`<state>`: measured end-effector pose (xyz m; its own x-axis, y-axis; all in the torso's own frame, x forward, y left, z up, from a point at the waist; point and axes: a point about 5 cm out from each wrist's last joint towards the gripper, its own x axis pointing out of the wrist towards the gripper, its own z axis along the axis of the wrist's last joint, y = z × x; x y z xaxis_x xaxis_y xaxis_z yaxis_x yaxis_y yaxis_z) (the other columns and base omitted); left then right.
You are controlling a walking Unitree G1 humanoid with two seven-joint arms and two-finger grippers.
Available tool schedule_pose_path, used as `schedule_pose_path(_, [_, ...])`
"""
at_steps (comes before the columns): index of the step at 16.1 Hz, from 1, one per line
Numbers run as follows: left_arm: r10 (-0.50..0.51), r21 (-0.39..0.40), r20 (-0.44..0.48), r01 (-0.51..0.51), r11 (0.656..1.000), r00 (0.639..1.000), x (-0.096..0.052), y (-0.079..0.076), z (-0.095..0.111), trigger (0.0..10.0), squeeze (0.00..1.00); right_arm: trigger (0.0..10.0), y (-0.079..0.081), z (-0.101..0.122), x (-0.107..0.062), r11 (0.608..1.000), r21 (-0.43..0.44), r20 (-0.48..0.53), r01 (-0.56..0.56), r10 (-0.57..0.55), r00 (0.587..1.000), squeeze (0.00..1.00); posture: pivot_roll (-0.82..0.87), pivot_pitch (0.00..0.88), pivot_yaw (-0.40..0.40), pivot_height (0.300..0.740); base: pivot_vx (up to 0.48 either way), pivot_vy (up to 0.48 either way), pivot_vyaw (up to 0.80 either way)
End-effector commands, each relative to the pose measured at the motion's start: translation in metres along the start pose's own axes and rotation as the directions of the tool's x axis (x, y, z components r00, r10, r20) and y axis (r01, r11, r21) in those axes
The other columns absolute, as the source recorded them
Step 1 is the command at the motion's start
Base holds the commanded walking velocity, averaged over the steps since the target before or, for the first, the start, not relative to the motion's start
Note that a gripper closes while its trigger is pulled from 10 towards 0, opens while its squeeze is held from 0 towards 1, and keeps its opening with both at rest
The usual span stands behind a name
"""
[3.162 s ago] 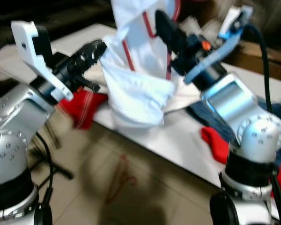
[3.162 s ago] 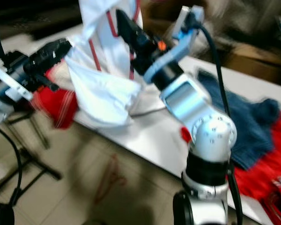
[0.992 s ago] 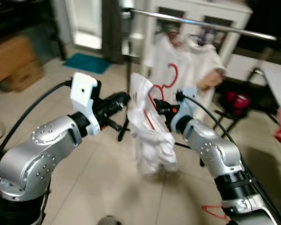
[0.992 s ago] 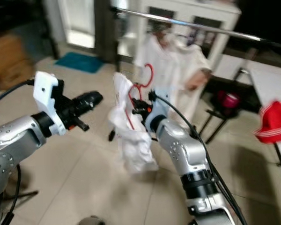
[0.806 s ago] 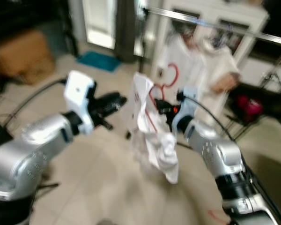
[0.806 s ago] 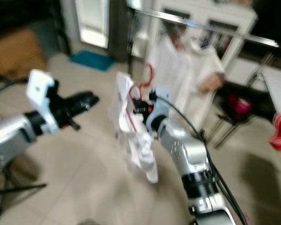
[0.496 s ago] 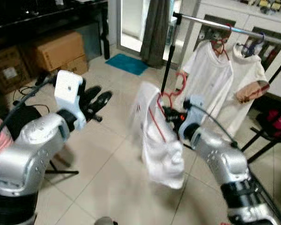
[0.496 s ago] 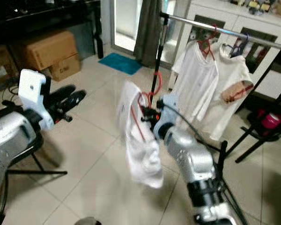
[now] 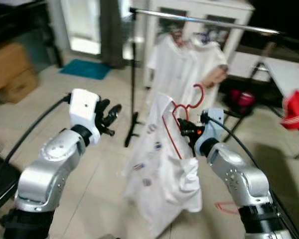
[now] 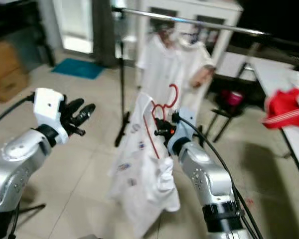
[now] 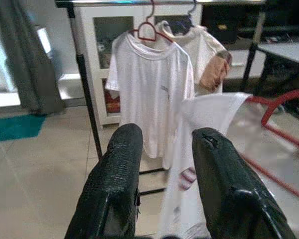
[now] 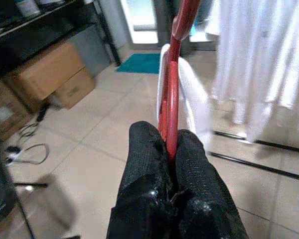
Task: Hang hanger
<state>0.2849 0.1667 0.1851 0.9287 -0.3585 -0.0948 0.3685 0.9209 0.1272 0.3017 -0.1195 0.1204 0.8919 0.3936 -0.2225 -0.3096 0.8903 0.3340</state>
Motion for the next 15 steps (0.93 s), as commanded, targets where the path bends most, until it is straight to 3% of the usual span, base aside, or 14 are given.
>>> schedule_pose_path(1, [0.018,0.023,-0.004,-0.018,1.000,1.000,0.000,0.003,-0.001,10.0,0.00,10.0,0.011,0.014,0.001,0.999,-0.013,0.054,-0.050,0.051,0.997,0.00,-0.04,0.000,-0.055,0.740,0.000,-0.480,0.00])
schedule_pose_path(3, [0.027,0.015,-0.008,-0.027,1.000,1.000,-0.001,0.006,-0.004,10.0,0.00,10.0,0.017,0.017,0.001,0.996,-0.030,0.060,-0.084,0.086,0.995,0.00,-0.04,0.000,-0.055,0.740,0.000,-0.240,0.00])
schedule_pose_path(5, [-0.031,-0.025,0.007,0.032,0.999,0.999,-0.003,0.003,-0.006,10.0,0.00,10.0,0.020,0.021,0.003,0.996,-0.039,0.063,-0.085,0.087,0.994,0.00,-0.04,0.000,-0.055,0.740,0.000,0.000,0.00])
schedule_pose_path(6, [-0.123,-0.051,0.001,0.123,0.991,0.992,-0.004,-0.004,-0.009,10.0,1.00,10.0,0.021,0.026,0.006,0.997,-0.043,0.071,-0.066,0.069,0.995,0.00,-0.04,0.000,-0.056,0.740,0.000,0.000,0.00])
schedule_pose_path(7, [-0.201,-0.037,-0.027,0.200,0.979,0.979,-0.004,-0.011,-0.014,10.0,1.00,10.0,0.019,0.030,0.008,0.999,-0.033,0.078,-0.027,0.030,0.997,0.00,-0.04,0.000,-0.057,0.740,0.000,0.000,0.00])
schedule_pose_path(9, [-0.407,-0.035,-0.118,0.406,0.913,0.906,-0.006,-0.032,-0.031,10.0,1.00,10.0,0.016,0.041,0.016,0.999,0.022,0.110,0.035,-0.037,0.993,0.00,-0.04,0.000,-0.059,0.740,0.000,0.000,0.00])
schedule_pose_path(11, [-0.479,-0.022,-0.173,0.483,0.875,0.860,-0.003,-0.042,-0.050,10.0,0.98,10.0,0.019,0.051,0.025,0.997,0.050,0.138,0.063,-0.069,0.988,0.00,-0.05,0.000,-0.057,0.740,0.000,0.000,0.00])
schedule_pose_path(12, [-0.494,-0.018,-0.187,0.500,0.866,0.849,-0.001,-0.045,-0.055,10.0,0.00,10.0,0.019,0.055,0.029,0.994,0.068,0.146,0.083,-0.092,0.985,0.00,-0.05,0.000,-0.057,0.740,0.000,0.000,0.00])
schedule_pose_path(13, [-0.518,-0.026,-0.199,0.524,0.852,0.832,0.003,-0.052,-0.065,10.0,0.00,10.0,0.016,0.063,0.039,0.979,0.149,0.140,0.139,-0.161,0.977,0.00,-0.05,0.000,-0.053,0.740,0.000,0.000,0.00])
schedule_pose_path(15, [-0.540,-0.009,-0.207,0.550,0.835,0.816,0.006,-0.060,-0.074,10.0,0.00,10.0,0.012,0.073,0.048,0.962,0.179,0.144,0.206,-0.232,0.962,0.00,-0.05,0.000,-0.053,0.740,0.000,0.000,0.00])
